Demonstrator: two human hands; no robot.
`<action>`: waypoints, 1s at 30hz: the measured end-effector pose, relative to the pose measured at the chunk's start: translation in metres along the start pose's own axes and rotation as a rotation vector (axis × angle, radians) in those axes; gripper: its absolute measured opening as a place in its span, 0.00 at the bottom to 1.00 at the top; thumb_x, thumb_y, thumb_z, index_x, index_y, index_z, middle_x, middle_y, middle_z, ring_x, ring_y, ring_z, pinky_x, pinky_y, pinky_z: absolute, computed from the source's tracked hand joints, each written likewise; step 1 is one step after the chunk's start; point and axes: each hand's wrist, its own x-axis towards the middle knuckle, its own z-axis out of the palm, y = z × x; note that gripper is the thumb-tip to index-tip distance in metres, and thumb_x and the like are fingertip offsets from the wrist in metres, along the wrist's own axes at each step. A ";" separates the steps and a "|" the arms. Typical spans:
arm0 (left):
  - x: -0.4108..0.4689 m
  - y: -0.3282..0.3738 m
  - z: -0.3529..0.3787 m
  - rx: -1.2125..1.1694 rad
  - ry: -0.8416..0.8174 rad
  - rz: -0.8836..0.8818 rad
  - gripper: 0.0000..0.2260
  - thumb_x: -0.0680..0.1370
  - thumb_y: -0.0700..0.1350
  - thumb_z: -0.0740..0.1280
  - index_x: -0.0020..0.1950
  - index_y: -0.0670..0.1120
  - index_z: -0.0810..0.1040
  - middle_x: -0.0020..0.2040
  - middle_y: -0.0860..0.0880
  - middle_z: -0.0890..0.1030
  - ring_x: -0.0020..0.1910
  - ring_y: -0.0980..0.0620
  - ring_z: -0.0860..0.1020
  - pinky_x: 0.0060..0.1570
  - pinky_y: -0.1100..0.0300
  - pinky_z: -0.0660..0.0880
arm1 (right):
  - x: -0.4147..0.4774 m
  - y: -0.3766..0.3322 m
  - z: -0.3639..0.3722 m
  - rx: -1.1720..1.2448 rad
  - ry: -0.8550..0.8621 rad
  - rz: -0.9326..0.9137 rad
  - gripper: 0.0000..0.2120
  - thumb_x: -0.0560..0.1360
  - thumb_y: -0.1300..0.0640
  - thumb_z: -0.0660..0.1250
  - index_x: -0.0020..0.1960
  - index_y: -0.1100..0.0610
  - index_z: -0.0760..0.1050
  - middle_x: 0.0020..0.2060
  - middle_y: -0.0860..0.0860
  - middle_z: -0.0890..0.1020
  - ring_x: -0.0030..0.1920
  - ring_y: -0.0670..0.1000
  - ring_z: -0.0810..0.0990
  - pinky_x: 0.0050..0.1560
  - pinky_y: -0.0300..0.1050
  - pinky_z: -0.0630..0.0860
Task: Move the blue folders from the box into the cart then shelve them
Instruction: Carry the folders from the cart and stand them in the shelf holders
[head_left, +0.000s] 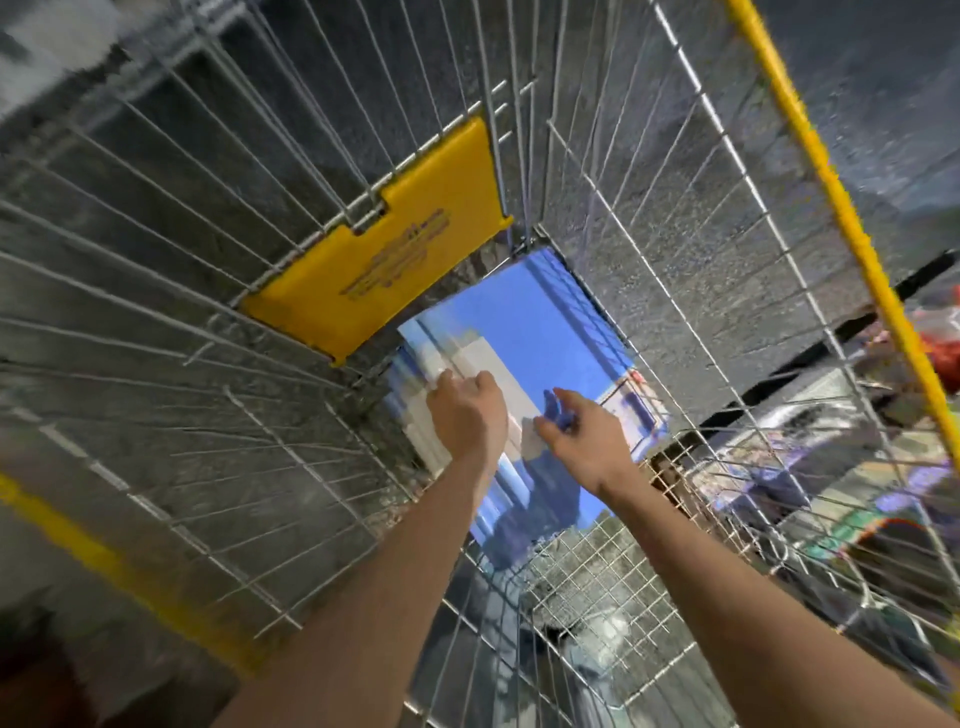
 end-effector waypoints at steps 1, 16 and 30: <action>0.002 -0.002 0.002 -0.032 -0.010 -0.008 0.16 0.82 0.43 0.62 0.65 0.35 0.75 0.62 0.36 0.78 0.63 0.37 0.75 0.56 0.54 0.70 | 0.002 0.002 0.002 0.001 -0.004 -0.022 0.16 0.75 0.48 0.70 0.57 0.57 0.76 0.39 0.53 0.78 0.39 0.54 0.78 0.38 0.41 0.68; -0.022 0.035 -0.007 -0.568 -0.180 -0.125 0.10 0.84 0.44 0.58 0.54 0.46 0.79 0.48 0.49 0.82 0.46 0.51 0.80 0.46 0.56 0.77 | 0.013 -0.006 -0.031 -0.118 0.008 -0.185 0.34 0.71 0.38 0.70 0.70 0.55 0.71 0.52 0.56 0.81 0.47 0.54 0.78 0.45 0.44 0.69; -0.030 0.034 0.015 -0.519 -0.532 -0.059 0.19 0.85 0.53 0.60 0.76 0.56 0.65 0.72 0.51 0.70 0.63 0.46 0.75 0.53 0.48 0.81 | 0.004 -0.014 -0.083 0.133 -0.051 -0.182 0.14 0.80 0.54 0.67 0.65 0.53 0.78 0.52 0.46 0.85 0.51 0.46 0.84 0.53 0.42 0.78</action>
